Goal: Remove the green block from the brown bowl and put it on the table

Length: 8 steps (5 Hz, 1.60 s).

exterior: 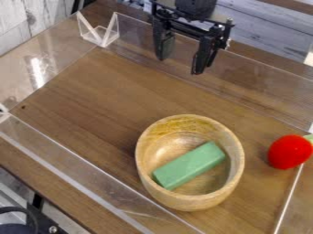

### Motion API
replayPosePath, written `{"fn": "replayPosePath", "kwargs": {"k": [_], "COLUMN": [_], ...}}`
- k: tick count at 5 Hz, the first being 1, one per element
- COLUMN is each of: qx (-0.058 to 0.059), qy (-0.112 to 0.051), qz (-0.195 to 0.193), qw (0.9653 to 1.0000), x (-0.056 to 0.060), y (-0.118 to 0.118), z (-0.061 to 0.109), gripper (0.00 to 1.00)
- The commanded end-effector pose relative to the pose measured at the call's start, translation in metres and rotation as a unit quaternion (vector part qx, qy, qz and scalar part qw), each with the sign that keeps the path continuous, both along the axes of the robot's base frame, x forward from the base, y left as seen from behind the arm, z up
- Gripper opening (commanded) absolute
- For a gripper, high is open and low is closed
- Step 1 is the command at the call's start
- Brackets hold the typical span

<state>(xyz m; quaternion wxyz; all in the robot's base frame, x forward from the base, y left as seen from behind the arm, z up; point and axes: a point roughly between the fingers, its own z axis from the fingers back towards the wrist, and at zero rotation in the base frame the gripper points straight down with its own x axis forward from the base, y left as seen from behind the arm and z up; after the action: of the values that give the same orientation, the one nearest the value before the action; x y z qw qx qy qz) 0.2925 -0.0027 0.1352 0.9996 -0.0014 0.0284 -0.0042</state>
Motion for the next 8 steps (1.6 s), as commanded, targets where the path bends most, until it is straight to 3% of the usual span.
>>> {"fn": "replayPosePath", "kwargs": {"k": [1, 3, 4, 5, 6, 7, 8], "qx": [-0.010, -0.020, -0.013, -0.003, 0.010, 0.005, -0.003], "qy": [0.002, 0.006, -0.007, -0.020, -0.034, -0.050, -0.056], "qz": [-0.067, -0.175, -0.248, -0.273, -0.268, -0.267, -0.263], "qw": [0.9977, 0.9843, 0.9687, 0.9618, 0.9627, 0.9623, 0.9630], "x": [-0.017, -0.054, -0.069, -0.076, -0.064, -0.052, -0.053], "y": [-0.030, -0.081, -0.074, -0.059, -0.065, -0.073, -0.058], "z": [-0.012, -0.062, -0.075, -0.064, -0.048, -0.048, -0.065], "gripper": [1.00, 1.00, 1.00, 1.00, 1.00, 1.00, 1.00]}}
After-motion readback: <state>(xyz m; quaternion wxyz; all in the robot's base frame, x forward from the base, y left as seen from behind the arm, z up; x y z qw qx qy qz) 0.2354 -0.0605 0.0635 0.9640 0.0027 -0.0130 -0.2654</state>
